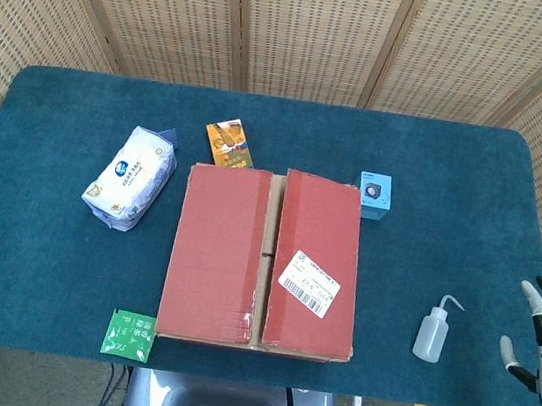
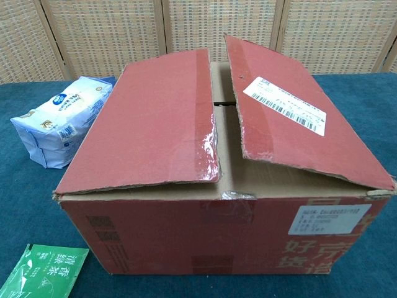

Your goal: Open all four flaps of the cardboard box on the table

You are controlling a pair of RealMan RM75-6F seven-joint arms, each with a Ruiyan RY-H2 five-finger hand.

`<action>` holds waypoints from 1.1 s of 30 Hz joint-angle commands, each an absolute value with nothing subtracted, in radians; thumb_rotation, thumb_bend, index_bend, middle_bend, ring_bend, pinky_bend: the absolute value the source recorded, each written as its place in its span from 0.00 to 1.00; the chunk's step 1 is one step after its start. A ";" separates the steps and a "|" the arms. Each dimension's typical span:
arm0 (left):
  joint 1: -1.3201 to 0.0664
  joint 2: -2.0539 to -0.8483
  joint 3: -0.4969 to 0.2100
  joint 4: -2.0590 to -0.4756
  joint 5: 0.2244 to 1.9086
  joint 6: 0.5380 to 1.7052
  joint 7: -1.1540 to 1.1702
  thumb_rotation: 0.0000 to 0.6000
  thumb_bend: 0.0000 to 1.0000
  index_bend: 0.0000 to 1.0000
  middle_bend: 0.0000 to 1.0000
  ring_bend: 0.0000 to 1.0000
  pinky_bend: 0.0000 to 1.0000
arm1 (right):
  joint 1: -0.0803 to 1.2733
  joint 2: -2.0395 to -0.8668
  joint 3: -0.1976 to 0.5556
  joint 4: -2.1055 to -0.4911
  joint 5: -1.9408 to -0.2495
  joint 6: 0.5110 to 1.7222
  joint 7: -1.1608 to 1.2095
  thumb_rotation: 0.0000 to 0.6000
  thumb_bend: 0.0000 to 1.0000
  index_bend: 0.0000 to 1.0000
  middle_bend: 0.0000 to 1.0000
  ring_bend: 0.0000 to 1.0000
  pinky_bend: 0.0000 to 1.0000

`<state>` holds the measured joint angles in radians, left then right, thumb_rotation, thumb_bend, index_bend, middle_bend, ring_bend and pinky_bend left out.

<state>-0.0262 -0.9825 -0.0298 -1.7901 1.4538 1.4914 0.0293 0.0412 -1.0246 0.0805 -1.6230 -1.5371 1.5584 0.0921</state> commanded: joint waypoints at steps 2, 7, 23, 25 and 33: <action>-0.027 -0.983 -0.030 -1.791 1.452 1.490 0.030 0.88 0.25 0.03 0.00 0.00 0.00 | 0.042 -1.024 0.081 -1.624 -1.537 1.558 0.092 1.00 0.45 0.05 0.05 0.00 0.00; -0.027 -0.983 -0.029 -1.791 1.453 1.489 0.031 0.88 0.25 0.04 0.00 0.00 0.00 | 0.043 -1.025 0.081 -1.621 -1.534 1.554 0.095 1.00 0.45 0.05 0.05 0.00 0.00; -0.028 -0.983 -0.027 -1.801 1.466 1.497 0.046 0.88 0.25 0.05 0.00 0.00 0.00 | 0.045 -1.003 0.078 -1.623 -1.571 1.570 0.168 1.00 0.63 0.05 0.07 0.00 0.00; -0.030 -0.983 -0.026 -1.802 1.470 1.496 0.048 0.88 0.25 0.05 0.00 0.00 0.00 | 0.051 -0.995 0.082 -1.626 -1.587 1.576 0.180 1.00 0.71 0.05 0.08 0.00 0.00; -0.044 -0.981 -0.017 -1.798 1.496 1.477 0.070 0.88 0.25 0.05 0.00 0.00 0.00 | 0.119 -0.938 0.095 -1.652 -1.684 1.563 0.325 1.00 1.00 0.10 0.13 0.00 0.00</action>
<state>-0.0424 -0.9821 -0.0185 -1.7991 1.4931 1.4789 0.0672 0.0932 -0.9583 0.0899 -1.6417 -1.6513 1.5698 0.2814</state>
